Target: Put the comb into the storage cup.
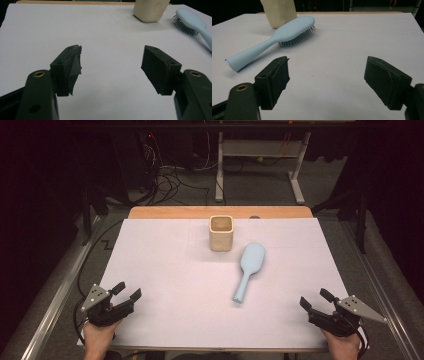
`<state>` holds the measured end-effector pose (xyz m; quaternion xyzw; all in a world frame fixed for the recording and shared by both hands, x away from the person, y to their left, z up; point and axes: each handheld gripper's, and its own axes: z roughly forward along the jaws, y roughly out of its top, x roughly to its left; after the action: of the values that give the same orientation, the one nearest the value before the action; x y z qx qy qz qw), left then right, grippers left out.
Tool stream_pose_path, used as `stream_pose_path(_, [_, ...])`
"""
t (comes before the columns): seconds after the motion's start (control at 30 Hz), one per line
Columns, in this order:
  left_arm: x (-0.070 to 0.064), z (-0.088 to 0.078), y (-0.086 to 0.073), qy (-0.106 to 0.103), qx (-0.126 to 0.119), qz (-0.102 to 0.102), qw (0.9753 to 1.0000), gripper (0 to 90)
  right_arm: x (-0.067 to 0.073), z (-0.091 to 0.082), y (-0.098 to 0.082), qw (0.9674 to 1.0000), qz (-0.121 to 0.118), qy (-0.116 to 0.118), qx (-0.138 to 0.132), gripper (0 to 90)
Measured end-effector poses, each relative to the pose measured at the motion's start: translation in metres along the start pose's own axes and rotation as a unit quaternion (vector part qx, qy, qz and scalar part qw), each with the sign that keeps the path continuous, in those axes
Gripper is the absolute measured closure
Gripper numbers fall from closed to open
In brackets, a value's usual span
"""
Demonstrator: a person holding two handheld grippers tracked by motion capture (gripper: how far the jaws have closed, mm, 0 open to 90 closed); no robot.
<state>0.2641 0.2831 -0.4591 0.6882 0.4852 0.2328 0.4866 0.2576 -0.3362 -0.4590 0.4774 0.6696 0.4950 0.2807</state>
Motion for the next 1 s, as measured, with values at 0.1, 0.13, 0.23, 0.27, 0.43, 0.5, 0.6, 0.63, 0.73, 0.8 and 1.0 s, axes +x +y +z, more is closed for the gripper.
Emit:
stream_pose_path(0.1, [-0.0004, 0.0003, 0.0000, 0.000, 0.001, 0.001, 1.0000, 32.1, -0.0004, -0.0001, 0.0005, 1.0000, 0.004, 0.005, 0.003, 17.6])
stream_pose_path(0.13, [-0.0007, 0.0003, 0.0000, 0.001, 0.001, 0.002, 1.0000, 32.1, -0.0003, 0.0000, 0.0005, 1.0000, 0.006, 0.006, 0.003, 17.3])
stream_pose_path(0.23, [-0.0008, 0.0001, 0.0002, 0.001, 0.000, 0.002, 1.0000, 32.0, 0.0001, -0.0017, 0.0018, 0.9999, 0.008, 0.008, -0.003, 17.6])
stream_pose_path(0.27, [-0.0008, 0.0000, 0.0002, 0.002, 0.000, 0.003, 1.0000, 32.0, 0.0000, -0.0020, 0.0020, 0.9999, 0.011, 0.011, -0.004, 17.6])
stream_pose_path(0.43, [-0.0010, -0.0003, 0.0003, 0.002, -0.001, 0.003, 1.0000, 32.0, 0.0001, -0.0039, 0.0033, 0.9997, 0.016, 0.014, -0.009, 17.6])
stream_pose_path(0.5, [-0.0015, 0.0001, 0.0004, 0.002, -0.001, 0.004, 1.0000, 32.0, 0.0002, -0.0043, 0.0036, 0.9996, 0.020, 0.015, -0.012, 17.6])
stream_pose_path(0.6, [-0.0022, 0.0003, 0.0004, 0.001, -0.001, 0.006, 1.0000, 32.0, 0.0007, -0.0042, 0.0037, 0.9996, 0.019, 0.019, -0.011, 17.6])
stream_pose_path(0.63, [-0.0024, 0.0003, 0.0004, 0.001, -0.001, 0.007, 1.0000, 32.0, 0.0011, -0.0043, 0.0039, 0.9996, 0.017, 0.021, -0.011, 17.5])
stream_pose_path(0.73, [-0.0027, 0.0004, 0.0004, 0.000, -0.002, 0.007, 1.0000, 32.0, 0.0030, -0.0044, 0.0043, 0.9996, 0.015, 0.021, -0.014, 17.3])
stream_pose_path(0.8, [-0.0028, 0.0006, 0.0004, 0.000, -0.002, 0.007, 1.0000, 32.0, 0.0045, -0.0040, 0.0048, 0.9995, 0.013, 0.024, -0.018, 16.7])
stream_pose_path(1.0, [-0.0036, 0.0017, 0.0007, 0.000, 0.000, 0.011, 0.9999, 32.1, 0.0056, -0.0017, 0.0062, 0.9992, 0.013, 0.033, -0.018, 16.5])
